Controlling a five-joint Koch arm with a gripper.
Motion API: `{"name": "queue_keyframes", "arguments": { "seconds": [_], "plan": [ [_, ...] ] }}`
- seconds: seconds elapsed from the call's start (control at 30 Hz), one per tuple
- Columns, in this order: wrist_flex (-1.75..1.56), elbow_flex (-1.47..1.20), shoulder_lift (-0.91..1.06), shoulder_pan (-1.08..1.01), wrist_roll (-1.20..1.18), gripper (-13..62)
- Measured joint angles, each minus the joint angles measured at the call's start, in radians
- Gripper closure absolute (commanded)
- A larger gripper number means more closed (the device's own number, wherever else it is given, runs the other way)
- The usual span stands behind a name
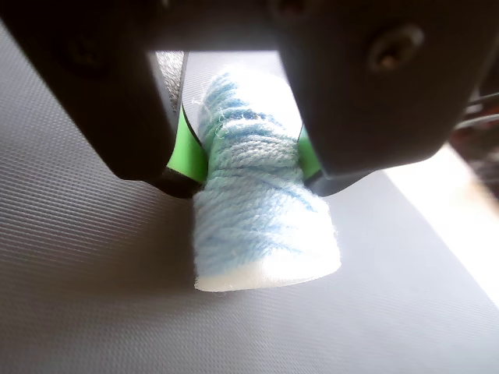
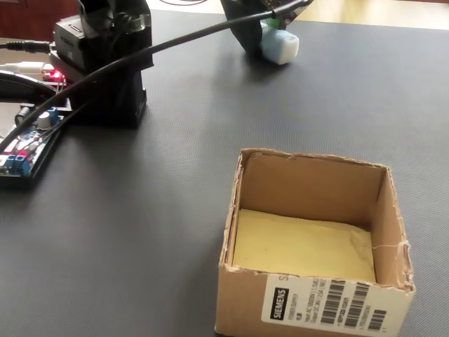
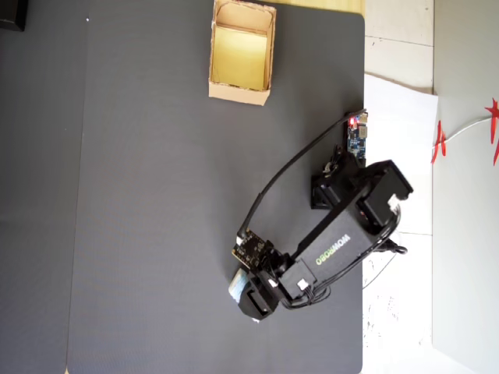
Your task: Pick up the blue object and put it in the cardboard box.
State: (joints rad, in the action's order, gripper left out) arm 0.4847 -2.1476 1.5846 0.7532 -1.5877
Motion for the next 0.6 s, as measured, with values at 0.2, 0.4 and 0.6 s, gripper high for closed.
{"name": "queue_keyframes", "arguments": {
  "seconds": [0.2,0.4,0.6],
  "plan": [
    [0.002,-0.003,0.130,-0.086,0.046,41.9],
    [0.003,-0.043,0.256,-0.150,0.078,41.9],
    [0.003,-0.097,0.385,-0.307,0.078,41.9]
  ]
}}
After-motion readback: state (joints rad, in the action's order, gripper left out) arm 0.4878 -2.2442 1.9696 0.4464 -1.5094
